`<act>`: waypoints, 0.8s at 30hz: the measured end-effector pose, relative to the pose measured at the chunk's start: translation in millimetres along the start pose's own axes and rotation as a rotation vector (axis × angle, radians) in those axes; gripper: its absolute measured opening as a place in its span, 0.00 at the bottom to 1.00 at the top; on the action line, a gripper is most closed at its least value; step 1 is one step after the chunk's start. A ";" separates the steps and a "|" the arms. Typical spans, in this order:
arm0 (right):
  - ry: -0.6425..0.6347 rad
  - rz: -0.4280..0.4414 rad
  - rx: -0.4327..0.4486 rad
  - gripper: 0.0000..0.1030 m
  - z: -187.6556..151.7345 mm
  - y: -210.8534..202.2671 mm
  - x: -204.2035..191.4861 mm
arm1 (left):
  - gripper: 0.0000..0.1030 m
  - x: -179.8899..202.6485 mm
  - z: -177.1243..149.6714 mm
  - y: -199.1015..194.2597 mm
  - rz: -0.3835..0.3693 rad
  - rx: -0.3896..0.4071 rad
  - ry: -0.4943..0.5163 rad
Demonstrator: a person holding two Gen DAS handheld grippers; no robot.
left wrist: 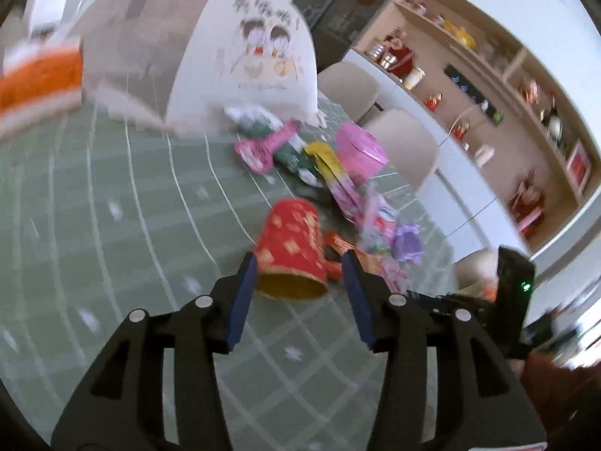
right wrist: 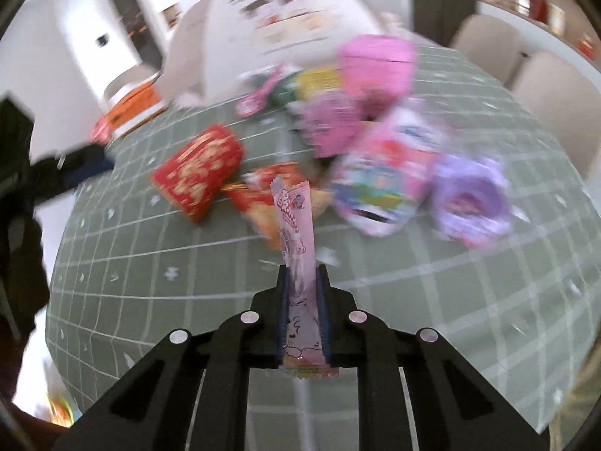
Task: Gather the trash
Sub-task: 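Grasp the red paper cup with the left tool while the right tool grasps a pink candy stick, then carry the red cup and pink candy stick to the bin and release both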
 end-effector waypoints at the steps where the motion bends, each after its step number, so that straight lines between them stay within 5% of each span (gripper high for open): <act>1: 0.027 -0.010 0.005 0.14 -3.8 -4.4 10.3 | 0.43 -0.3 -4.3 8.6 -0.039 -0.023 -0.053; 11: 0.064 -0.055 0.052 0.14 -32.1 -38.8 47.5 | 0.42 -5.9 6.3 62.4 -0.047 -0.027 -0.351; 12: 0.056 -0.052 0.057 0.14 -34.8 -44.0 50.1 | 0.33 -4.3 9.6 64.6 -0.043 -0.020 -0.372; 13: 0.053 -0.050 0.063 0.14 -36.7 -48.3 50.7 | 0.18 -3.1 11.9 65.6 -0.036 -0.015 -0.379; 16: 0.031 -0.056 0.103 0.14 -42.1 -68.7 56.6 | 0.03 13.6 20.0 59.9 0.045 0.027 -0.349; 24: 0.029 -0.050 0.237 0.14 -57.3 -131.1 95.0 | 0.03 86.2 25.8 29.5 0.129 0.113 -0.223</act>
Point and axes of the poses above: each gripper's, at about its wrist camera, not at the fingertips, and y roughly the way its jaws point, x to its right, z to its top, the point moved 2 cm from there along y, roughly the way its jaws point, and after that the axes turned 15 degrees about -x, right-handed, at the moved point
